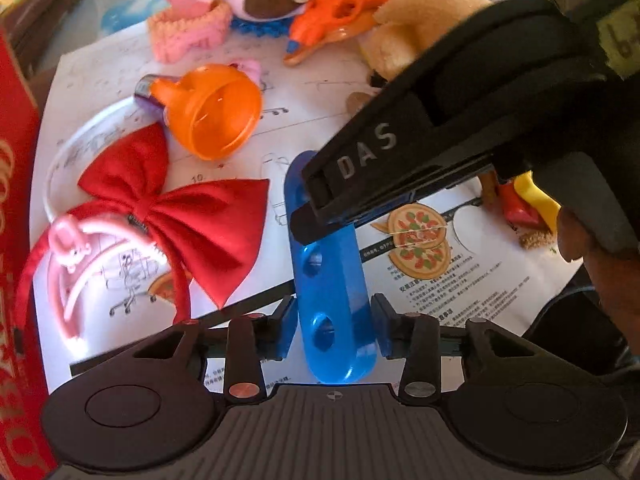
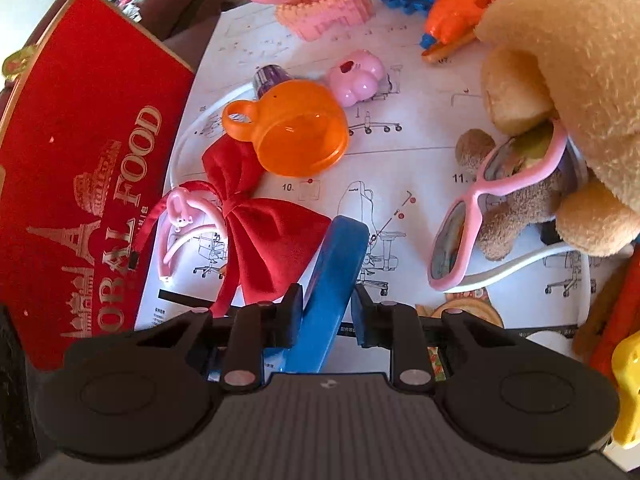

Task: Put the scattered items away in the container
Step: 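Grasp the blue bar with the left tool while the right tool releases it, then carry the blue bar in the left tool over the red box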

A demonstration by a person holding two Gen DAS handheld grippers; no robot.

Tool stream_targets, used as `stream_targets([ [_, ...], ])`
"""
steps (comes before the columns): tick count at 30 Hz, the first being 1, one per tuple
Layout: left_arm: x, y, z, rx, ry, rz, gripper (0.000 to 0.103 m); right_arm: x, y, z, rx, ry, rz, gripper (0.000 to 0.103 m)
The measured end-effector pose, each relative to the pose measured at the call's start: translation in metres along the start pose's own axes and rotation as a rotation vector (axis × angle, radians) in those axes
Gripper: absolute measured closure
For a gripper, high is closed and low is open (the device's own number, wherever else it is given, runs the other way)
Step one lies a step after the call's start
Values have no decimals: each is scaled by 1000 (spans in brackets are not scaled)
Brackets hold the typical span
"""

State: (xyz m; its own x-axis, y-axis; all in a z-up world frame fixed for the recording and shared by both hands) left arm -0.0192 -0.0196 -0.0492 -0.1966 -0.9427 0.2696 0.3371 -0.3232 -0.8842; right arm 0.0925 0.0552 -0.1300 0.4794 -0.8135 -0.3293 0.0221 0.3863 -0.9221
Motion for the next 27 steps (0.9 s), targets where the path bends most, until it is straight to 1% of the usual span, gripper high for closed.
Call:
stream_targets([
  [1,-2,0,0,1,-11,-4,68,0,0,0,3,-5,3,73],
  [2,-5,1,0,-3,-27,-16,72,-1,-1,0,3,-5,0,71],
  [3,-8,4,1,-16,-46,-44,86,-1,0,0,0,-8,-2,69],
  [4,-8,5,-1,-25,-63,-70,87,-1,1,1,-1,-12,-2,61],
  [5,-9,5,-1,-26,-65,-76,87,-1,3,2,0,-12,-6,53],
  [6,-9,6,-1,-28,-56,-59,87,-1,5,3,2,-15,-14,53],
  [8,-5,5,-1,-27,-40,-20,86,-3,10,5,5,-29,-23,55],
  [9,-3,4,-1,-27,-36,-6,83,-2,12,5,4,-26,-26,56],
  [10,-2,4,-2,-29,-33,8,62,-1,14,5,-2,-19,-27,57],
  [13,4,6,-5,-27,-5,67,55,3,19,1,-25,-8,-13,56],
  [16,8,10,-5,-27,-1,82,55,6,22,-1,-32,-4,-33,54],
  [17,9,11,-5,-24,-3,88,56,6,22,-2,-28,-2,-34,55],
  [18,9,11,-4,-23,-1,88,66,6,22,-2,-25,-4,-36,56],
  [19,10,11,-3,-24,1,86,67,5,22,-1,-21,-7,-35,57],
  [21,9,11,-2,-31,8,86,67,7,21,-2,-15,-1,-32,58],
  [22,8,11,-2,-32,8,85,62,7,21,-2,-13,-1,-30,58],
  [24,6,11,-2,-31,0,83,60,7,21,-3,-13,-7,-28,58],
  [27,4,11,-2,-25,-11,89,59,7,22,-3,-20,-9,-26,58],
])
Point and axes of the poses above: each gripper's, at about its wrist camera, not at the fingertips, and y roughly the way its jaws point, x to its right, z to its top, the point moved 2 cm from there along y, roughly the way its jaws point, and after that the axes turned 5 degrees about -z, right-handed, at the moved point
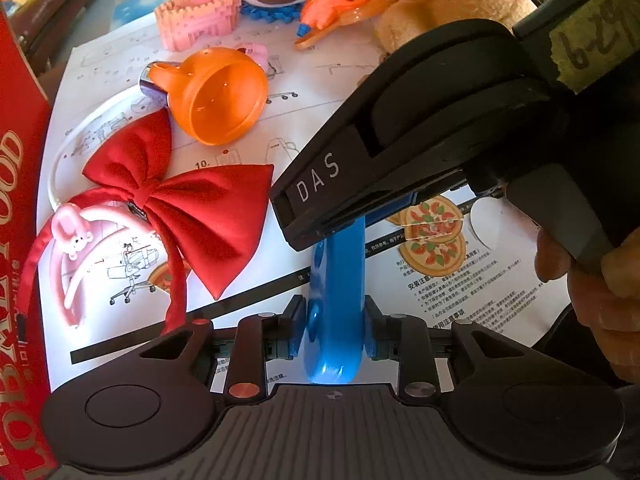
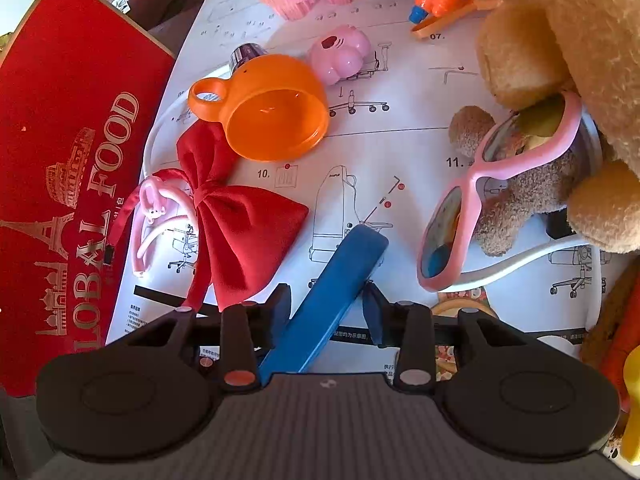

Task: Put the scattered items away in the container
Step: 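Carry the blue bar in the left tool over the red box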

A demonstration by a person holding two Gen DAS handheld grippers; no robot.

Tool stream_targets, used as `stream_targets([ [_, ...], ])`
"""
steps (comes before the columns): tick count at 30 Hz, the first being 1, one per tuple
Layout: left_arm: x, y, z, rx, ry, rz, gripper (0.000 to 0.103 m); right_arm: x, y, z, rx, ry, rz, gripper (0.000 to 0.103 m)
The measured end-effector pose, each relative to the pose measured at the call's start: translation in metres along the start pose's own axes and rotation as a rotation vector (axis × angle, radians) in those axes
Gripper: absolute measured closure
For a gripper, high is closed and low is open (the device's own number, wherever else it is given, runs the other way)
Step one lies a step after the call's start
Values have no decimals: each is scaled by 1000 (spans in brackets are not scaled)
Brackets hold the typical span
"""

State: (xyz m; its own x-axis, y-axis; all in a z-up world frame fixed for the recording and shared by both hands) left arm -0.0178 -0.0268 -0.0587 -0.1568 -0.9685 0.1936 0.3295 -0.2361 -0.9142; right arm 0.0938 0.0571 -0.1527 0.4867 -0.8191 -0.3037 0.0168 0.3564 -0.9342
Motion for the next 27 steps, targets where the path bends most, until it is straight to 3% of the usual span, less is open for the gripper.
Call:
stream_targets([
  [5,3,7,2,0,1,16,75,0,2,1,-5,4,11,55],
  [7,1,7,2,-1,-1,14,75,1,2,1,0,8,19,55],
  [8,1,7,2,-2,-3,12,70,2,2,0,3,10,24,57],
  [13,-4,4,3,14,-22,-4,72,5,-3,-3,23,52,50,67],
  [27,8,-29,-1,88,2,36,73,-10,-34,-2,91,10,42,67],
])
Point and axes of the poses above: each gripper's, at about its wrist camera, not at the fingertips, and y roughly the way its jaws point, x to its right, z to its top, the point moved 2 cm from there along y, roughly the way its jaws point, and after that the axes turned 5 degrees about -z, right-handed, at the moved point
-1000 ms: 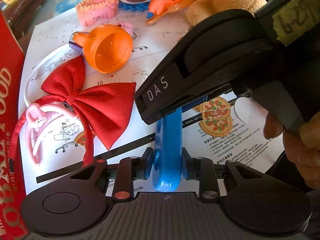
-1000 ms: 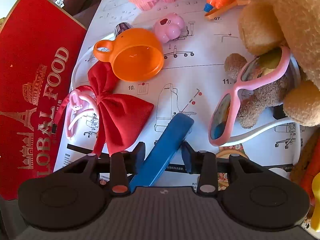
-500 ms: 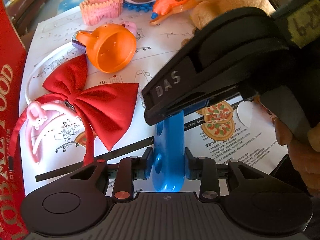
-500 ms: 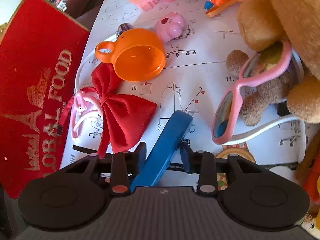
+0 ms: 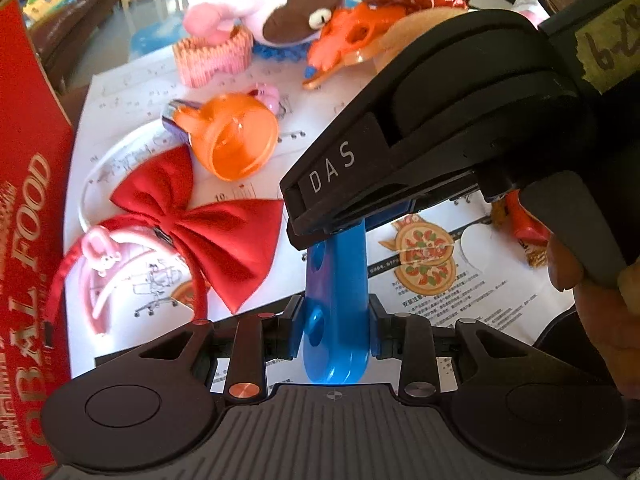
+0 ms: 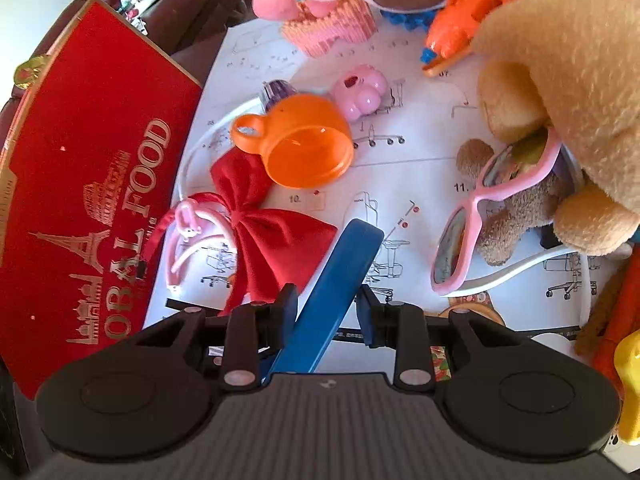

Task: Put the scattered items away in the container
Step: 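Carry the blue bar in the left tool over the red box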

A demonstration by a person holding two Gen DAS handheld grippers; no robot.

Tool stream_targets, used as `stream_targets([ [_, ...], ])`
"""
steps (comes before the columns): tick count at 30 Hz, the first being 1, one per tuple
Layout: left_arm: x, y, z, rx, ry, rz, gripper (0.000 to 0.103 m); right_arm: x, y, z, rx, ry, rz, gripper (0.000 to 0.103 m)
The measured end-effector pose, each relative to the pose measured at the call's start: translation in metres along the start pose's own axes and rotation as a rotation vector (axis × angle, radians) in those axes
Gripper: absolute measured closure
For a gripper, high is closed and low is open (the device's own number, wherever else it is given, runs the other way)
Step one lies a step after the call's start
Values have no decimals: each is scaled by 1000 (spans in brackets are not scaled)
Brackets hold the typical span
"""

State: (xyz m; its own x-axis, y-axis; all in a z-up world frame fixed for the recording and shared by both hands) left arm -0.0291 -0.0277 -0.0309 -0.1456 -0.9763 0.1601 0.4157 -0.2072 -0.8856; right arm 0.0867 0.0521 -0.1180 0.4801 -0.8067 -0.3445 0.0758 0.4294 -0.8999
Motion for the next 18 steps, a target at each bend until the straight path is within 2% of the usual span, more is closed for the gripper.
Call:
stream_targets([
  [4,2,-15,6,52,5,26,72,-12,-17,6,33,-39,8,67],
  [9,-8,-58,13,135,-20,86,72,-49,-47,20,89,-130,33,67],
  [14,-36,-126,11,260,-84,166,71,-111,-85,34,166,-262,114,67],
  [18,-67,-183,-5,354,-173,239,68,-173,-108,38,212,-383,203,67],
])
Point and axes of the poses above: each gripper's, at about its wrist camera, not at the fingertips, and y roughly the way its jaws point, x to its right, z to its top, the point moved 2 cm from there along y, roughly the way its jaws point, and after that the axes turned 5 degrees about -z, right-handed, at the moved point
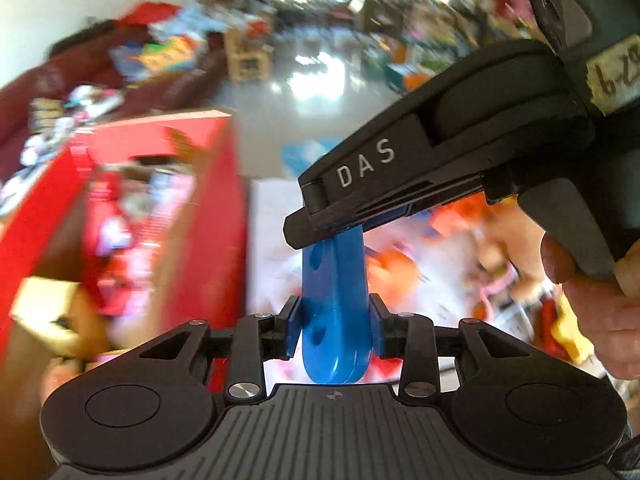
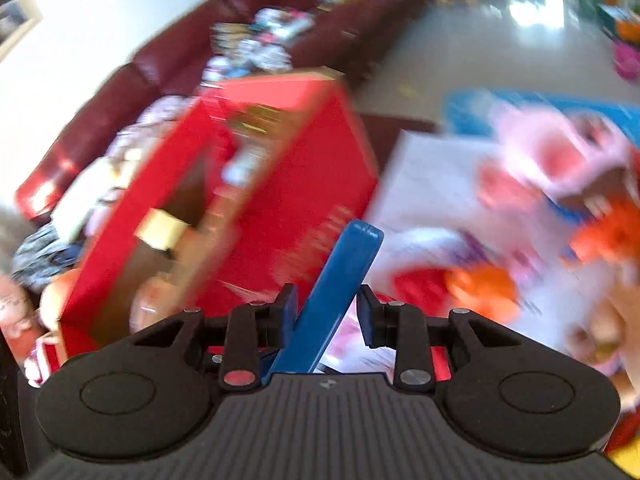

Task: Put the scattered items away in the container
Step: 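Carry the blue bar in the left tool over the red box, then open the left tool to drop the blue bar into the box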

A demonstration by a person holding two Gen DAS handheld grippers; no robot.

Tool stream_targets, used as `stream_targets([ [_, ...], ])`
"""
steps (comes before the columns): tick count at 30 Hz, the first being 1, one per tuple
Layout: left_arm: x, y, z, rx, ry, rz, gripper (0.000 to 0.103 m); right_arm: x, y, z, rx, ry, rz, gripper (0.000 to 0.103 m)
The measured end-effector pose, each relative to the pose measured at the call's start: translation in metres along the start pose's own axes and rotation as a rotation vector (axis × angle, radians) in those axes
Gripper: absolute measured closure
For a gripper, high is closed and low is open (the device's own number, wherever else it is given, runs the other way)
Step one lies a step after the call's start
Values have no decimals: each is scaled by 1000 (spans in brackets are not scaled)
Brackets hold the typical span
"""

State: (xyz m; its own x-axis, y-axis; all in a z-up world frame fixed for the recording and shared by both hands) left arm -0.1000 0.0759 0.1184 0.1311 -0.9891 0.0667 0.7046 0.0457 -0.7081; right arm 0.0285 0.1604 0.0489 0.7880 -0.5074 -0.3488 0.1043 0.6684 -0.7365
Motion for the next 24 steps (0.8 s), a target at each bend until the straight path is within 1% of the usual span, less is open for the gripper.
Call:
stream_targets([
  [4,-45,-44,-2,41,-94,90,67,-61,8,15,13,-136,92,67],
  [5,-57,-54,-6,44,-120,110,67,-75,13,16,6,-162,113,67],
  [8,-80,-68,-27,33,-199,158,66,-108,30,12,-30,-229,164,67],
  [11,-99,-85,-43,15,-262,187,66,-134,48,3,-79,-269,197,67],
  [13,-108,-91,-59,2,-293,204,66,-149,53,-7,-102,-293,207,67],
  [15,-115,-97,-67,-4,-320,208,67,-158,58,-12,-121,-308,222,67],
  [17,-116,-99,-73,-11,-325,228,66,-164,58,-17,-133,-318,232,67],
  [18,-117,-102,-75,-13,-329,237,59,-166,59,-18,-140,-321,239,65],
  [19,-119,-104,-77,-13,-336,245,57,-168,59,-20,-144,-327,242,61],
  [20,-119,-107,-78,-10,-343,257,55,-170,59,-20,-150,-328,247,43],
  [21,-123,-106,-79,-7,-350,267,46,-169,57,-19,-144,-318,253,32],
  [22,-125,-108,-80,-1,-356,274,31,-169,54,-19,-127,-311,261,21],
  [24,-126,-110,-78,30,-356,293,18,-168,49,-16,-99,-319,257,20],
])
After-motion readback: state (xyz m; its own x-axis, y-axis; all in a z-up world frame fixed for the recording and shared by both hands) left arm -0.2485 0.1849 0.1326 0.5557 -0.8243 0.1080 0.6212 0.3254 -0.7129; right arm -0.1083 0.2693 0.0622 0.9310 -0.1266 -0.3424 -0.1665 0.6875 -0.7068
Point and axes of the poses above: each gripper's, at about its wrist camera, not at the fingertips, and y roughly the way its jaws point, x to its right, z to its top, the point moved 2 cm from there along y, roughly the way its jaws point, and after that the axes turned 5 degrees about -z, right-handed, at the moved point
